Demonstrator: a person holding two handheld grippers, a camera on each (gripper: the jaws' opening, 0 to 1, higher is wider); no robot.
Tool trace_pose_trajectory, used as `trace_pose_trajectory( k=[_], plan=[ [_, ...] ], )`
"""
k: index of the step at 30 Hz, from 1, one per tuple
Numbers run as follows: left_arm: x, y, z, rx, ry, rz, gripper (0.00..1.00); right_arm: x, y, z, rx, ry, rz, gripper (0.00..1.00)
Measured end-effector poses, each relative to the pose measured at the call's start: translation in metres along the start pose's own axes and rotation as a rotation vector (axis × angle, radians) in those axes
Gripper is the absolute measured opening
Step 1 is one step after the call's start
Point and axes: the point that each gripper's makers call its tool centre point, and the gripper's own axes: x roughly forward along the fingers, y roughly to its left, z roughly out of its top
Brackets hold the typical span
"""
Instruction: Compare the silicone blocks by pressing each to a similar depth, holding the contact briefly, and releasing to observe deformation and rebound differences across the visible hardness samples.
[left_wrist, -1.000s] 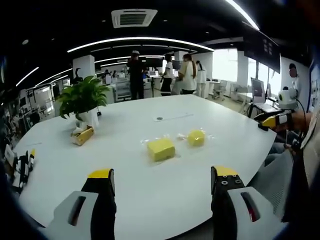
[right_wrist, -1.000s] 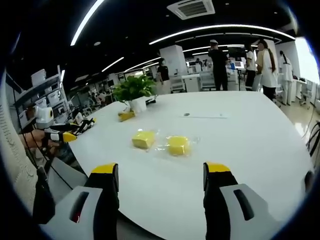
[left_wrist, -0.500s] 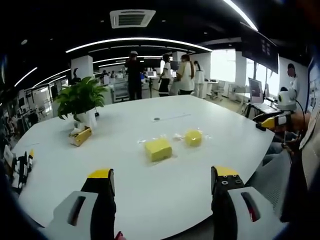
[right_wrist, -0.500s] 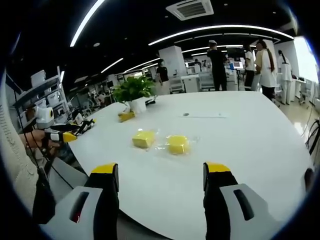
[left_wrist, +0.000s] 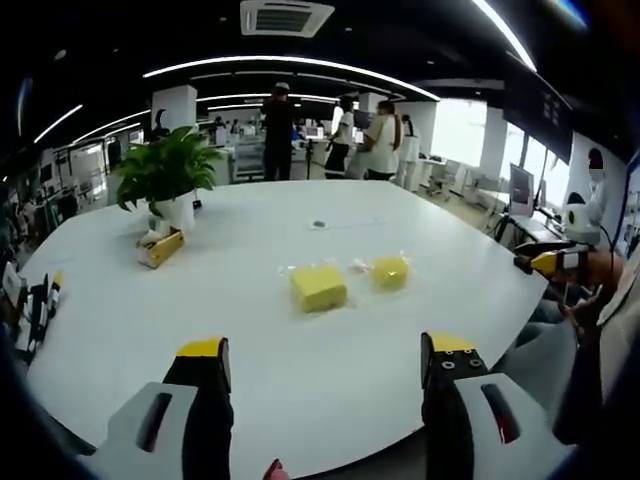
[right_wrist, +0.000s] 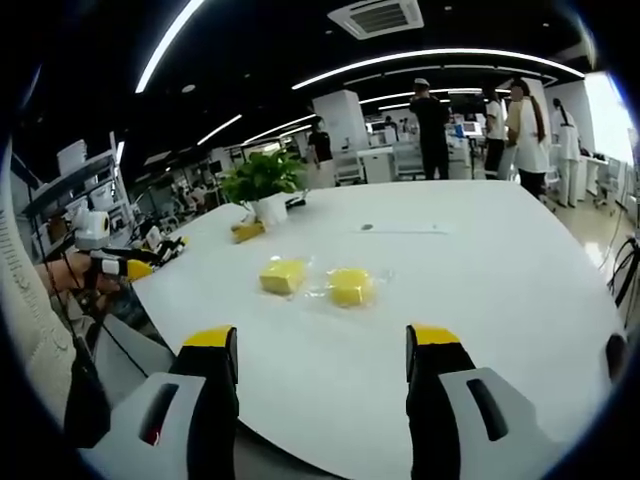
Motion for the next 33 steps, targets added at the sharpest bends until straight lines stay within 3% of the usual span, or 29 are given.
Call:
trace_pose_trajectory(
  k=[7,12,19,23,29,33],
  plan=[
    [0.016,0.009,0.016,-0.041,-0.012,-0.014,0.74,0.006,-0.005,0.001,0.007,0.007,-0.007,0.63],
    [0.032,0.017,0.028,-0.117,-0.036,-0.029,0.78,0.009,-0.009,0.002,0.008,0.019,-0.011,0.63],
    [0.058,0.021,0.044,-0.159,-0.044,-0.061,0.77,0.012,-0.016,-0.002,0.014,0.041,-0.027,0.63],
    [0.072,0.023,0.059,-0.250,-0.095,-0.074,0.75,0.012,-0.020,-0.004,0.025,0.048,-0.039,0.63],
    [0.094,0.030,0.065,-0.319,-0.105,-0.095,0.76,0.014,-0.025,-0.007,0.031,0.064,-0.054,0.63],
    [0.109,0.031,0.063,-0.320,-0.091,-0.116,0.74,0.015,-0.028,-0.007,0.036,0.071,-0.063,0.63]
  ],
)
